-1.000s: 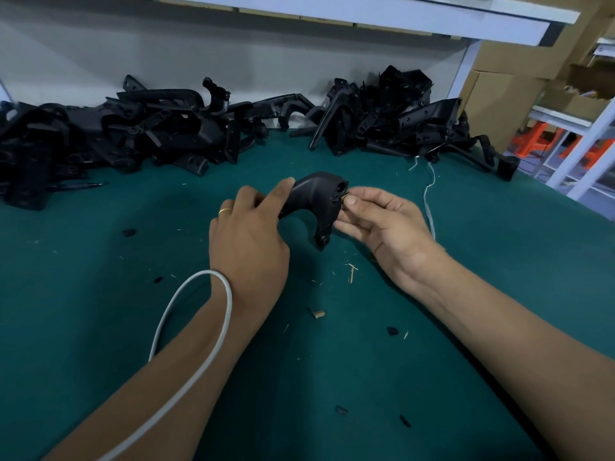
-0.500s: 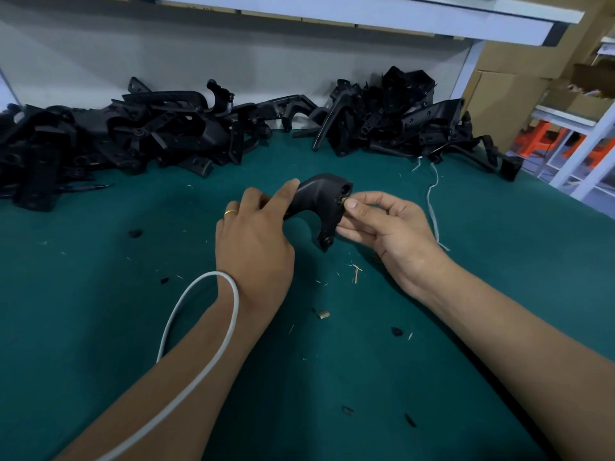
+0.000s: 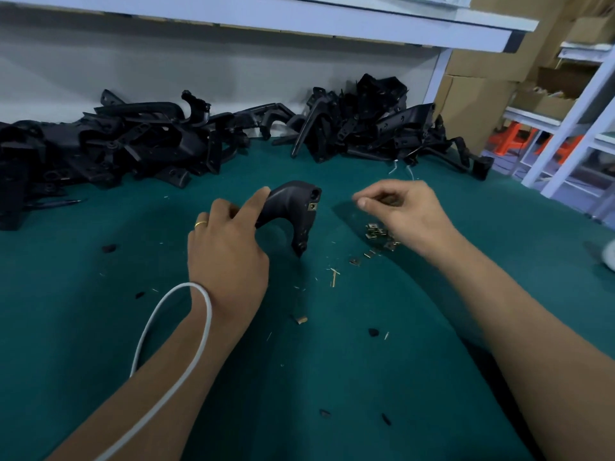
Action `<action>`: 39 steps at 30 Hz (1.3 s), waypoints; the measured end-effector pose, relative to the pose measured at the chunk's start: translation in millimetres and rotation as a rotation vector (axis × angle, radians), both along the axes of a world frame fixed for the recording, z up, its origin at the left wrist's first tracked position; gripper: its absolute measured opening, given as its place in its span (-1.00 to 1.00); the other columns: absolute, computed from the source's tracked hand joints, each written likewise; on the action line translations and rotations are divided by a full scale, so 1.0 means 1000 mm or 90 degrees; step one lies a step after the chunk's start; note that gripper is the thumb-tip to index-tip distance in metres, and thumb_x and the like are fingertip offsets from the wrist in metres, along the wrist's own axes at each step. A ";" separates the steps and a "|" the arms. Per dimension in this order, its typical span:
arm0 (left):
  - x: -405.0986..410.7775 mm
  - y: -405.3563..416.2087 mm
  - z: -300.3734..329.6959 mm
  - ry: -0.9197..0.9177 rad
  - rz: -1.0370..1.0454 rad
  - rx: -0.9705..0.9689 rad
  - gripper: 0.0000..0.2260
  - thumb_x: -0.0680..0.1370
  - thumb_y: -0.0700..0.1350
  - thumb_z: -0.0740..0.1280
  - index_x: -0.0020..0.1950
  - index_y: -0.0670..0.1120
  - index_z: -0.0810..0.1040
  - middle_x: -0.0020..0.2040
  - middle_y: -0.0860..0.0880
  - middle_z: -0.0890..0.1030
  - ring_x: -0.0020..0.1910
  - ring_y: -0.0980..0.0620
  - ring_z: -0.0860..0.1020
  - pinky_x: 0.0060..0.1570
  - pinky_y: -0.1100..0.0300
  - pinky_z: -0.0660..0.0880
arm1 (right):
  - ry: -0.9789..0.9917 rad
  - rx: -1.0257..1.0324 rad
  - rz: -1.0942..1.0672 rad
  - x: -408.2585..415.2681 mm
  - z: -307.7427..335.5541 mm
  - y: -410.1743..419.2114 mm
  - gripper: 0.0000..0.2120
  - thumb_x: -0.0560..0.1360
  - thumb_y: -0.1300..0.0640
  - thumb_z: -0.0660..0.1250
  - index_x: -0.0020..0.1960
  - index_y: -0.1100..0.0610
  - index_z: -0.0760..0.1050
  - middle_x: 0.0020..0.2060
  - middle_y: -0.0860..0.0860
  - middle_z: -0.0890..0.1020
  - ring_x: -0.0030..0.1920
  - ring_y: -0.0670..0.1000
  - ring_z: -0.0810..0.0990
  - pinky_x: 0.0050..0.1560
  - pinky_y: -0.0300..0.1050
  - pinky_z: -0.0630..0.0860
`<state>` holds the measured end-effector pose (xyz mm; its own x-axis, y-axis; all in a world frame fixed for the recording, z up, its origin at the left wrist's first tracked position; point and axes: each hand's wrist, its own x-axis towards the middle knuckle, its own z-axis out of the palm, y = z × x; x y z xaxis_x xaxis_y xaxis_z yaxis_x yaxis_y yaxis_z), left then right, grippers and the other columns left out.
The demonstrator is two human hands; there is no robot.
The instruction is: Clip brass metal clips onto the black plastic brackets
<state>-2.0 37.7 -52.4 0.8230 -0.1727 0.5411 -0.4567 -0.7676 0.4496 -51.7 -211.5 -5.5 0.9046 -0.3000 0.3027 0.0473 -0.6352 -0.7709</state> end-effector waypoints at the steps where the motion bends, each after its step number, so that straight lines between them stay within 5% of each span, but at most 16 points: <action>1: 0.000 0.000 0.000 0.002 0.000 -0.004 -0.40 0.58 -0.36 0.26 0.57 0.07 0.39 0.13 -0.18 0.49 0.03 -0.24 0.43 0.04 -0.13 0.43 | 0.046 -0.019 0.017 -0.005 0.004 -0.012 -0.95 0.55 0.11 0.52 -0.01 0.02 0.75 -0.08 -0.06 0.76 0.00 0.02 0.70 0.21 0.07 0.61; 6: -0.001 0.000 0.000 -0.001 0.008 0.002 -0.40 0.58 -0.34 0.26 0.58 0.09 0.37 0.15 -0.17 0.48 0.05 -0.23 0.43 0.05 -0.10 0.41 | 0.277 -0.139 0.212 -0.012 0.003 -0.019 -0.82 0.37 0.07 0.67 -0.09 -0.12 0.76 -0.19 -0.18 0.68 -0.24 -0.22 0.56 -0.17 -0.35 0.47; 13: 0.000 -0.001 -0.001 -0.007 0.009 -0.005 -0.39 0.57 -0.35 0.27 0.57 0.09 0.39 0.13 -0.16 0.49 0.04 -0.21 0.45 0.04 -0.10 0.41 | 0.255 -0.200 0.265 -0.010 0.001 -0.012 -0.78 0.44 0.06 0.61 -0.01 -0.23 0.72 -0.04 -0.16 0.62 -0.10 -0.14 0.57 -0.07 -0.30 0.46; 24: 0.001 0.000 -0.001 -0.004 0.008 -0.015 -0.40 0.58 -0.34 0.27 0.57 0.09 0.39 0.13 -0.13 0.50 0.04 -0.18 0.45 0.07 -0.08 0.42 | 0.255 -0.285 0.280 -0.012 0.002 0.003 -0.83 0.41 0.09 0.61 -0.15 -0.11 0.64 -0.17 -0.18 0.66 -0.19 -0.16 0.59 -0.14 -0.29 0.49; 29: 0.002 -0.001 -0.001 -0.001 0.010 -0.014 -0.41 0.59 -0.33 0.27 0.57 0.10 0.39 0.15 -0.13 0.50 0.06 -0.19 0.46 0.07 -0.08 0.42 | 0.134 -0.020 0.305 -0.008 -0.004 0.010 -0.80 0.58 0.32 0.45 0.15 0.09 0.62 -0.17 0.11 0.62 -0.18 -0.01 0.50 -0.09 -0.12 0.49; 33: 0.001 0.000 -0.001 0.003 0.007 -0.016 -0.41 0.58 -0.33 0.27 0.57 0.09 0.40 0.14 -0.14 0.50 0.05 -0.21 0.46 0.07 -0.11 0.42 | 0.007 0.172 0.177 0.005 -0.021 0.018 -0.87 0.57 0.38 0.42 0.11 0.28 0.63 -0.19 0.14 0.63 -0.19 0.05 0.64 -0.01 -0.10 0.61; 39: 0.002 -0.001 -0.001 -0.001 0.009 -0.015 -0.42 0.58 -0.31 0.27 0.56 0.10 0.39 0.14 -0.12 0.50 0.04 -0.19 0.46 0.05 -0.09 0.41 | 0.016 0.403 0.188 0.009 -0.032 0.029 -0.86 0.54 0.42 0.42 0.10 0.35 0.57 -0.06 0.29 0.73 -0.01 0.25 0.76 0.04 0.04 0.71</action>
<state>0.2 37.1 -53.7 0.8242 -0.1487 0.5464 -0.4471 -0.7632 0.4666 -42.9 -182.9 -37.7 0.9800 -0.1521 0.1285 0.1260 -0.0263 -0.9917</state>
